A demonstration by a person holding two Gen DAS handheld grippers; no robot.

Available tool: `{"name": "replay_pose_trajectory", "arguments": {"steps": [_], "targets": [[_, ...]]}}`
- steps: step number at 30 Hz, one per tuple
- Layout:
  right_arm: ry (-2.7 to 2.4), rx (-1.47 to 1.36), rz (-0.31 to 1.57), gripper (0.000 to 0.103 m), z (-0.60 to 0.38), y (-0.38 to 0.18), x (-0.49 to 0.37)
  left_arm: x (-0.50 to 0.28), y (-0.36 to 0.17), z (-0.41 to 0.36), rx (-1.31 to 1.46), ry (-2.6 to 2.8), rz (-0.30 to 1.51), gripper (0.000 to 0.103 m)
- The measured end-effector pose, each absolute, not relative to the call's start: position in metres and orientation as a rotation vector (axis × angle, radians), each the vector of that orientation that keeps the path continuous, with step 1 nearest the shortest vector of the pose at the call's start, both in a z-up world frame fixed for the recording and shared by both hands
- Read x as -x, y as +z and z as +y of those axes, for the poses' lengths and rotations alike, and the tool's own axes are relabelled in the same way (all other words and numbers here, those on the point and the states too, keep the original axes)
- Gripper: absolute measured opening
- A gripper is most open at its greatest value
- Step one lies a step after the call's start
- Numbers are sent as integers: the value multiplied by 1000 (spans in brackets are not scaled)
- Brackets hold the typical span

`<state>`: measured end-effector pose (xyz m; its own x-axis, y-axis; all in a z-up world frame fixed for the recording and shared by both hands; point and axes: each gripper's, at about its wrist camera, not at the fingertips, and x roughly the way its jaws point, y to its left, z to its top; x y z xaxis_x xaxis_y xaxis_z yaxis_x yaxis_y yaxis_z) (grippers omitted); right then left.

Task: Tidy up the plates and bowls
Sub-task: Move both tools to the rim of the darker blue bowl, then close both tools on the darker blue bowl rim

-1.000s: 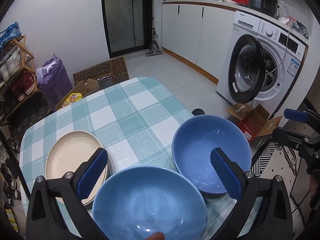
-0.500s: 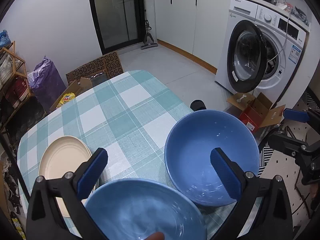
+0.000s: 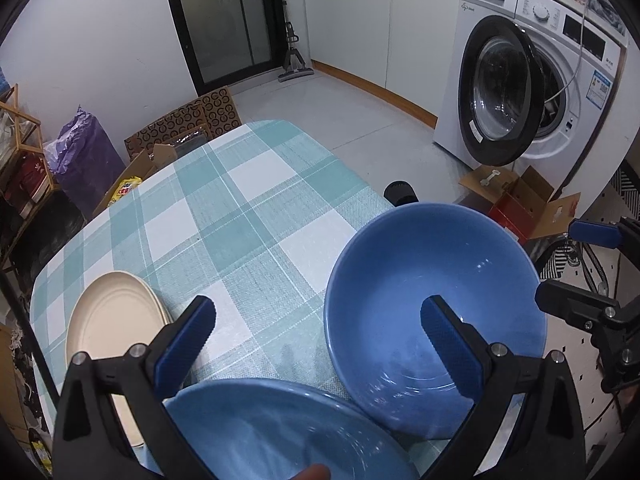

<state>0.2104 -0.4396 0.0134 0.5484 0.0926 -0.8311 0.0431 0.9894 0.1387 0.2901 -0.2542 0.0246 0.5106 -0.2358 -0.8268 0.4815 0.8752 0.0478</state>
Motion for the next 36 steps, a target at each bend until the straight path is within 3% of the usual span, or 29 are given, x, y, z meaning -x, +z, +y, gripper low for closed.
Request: {"name": "replay_pose_trajectory", "arguments": {"steps": [25, 30, 34, 35, 36], "targets": [[54, -166, 1080, 99, -438, -29, -222, -304, -4, -272, -344, -452, 1018, 100], [76, -171, 1098, 85, -436, -34, -222, -302, -7, -275, -358, -467, 1023, 89], [88, -170, 1106, 82, -432, -37, -221, -298, -6, -276, -374, -476, 1013, 88], [90, -168, 1108, 81, -431, -37, -220, -298, -6, -276, -376, -480, 1013, 85], [92, -166, 1110, 79, -431, -37, -220, -298, -7, -276, -379, -485, 1016, 74]]}}
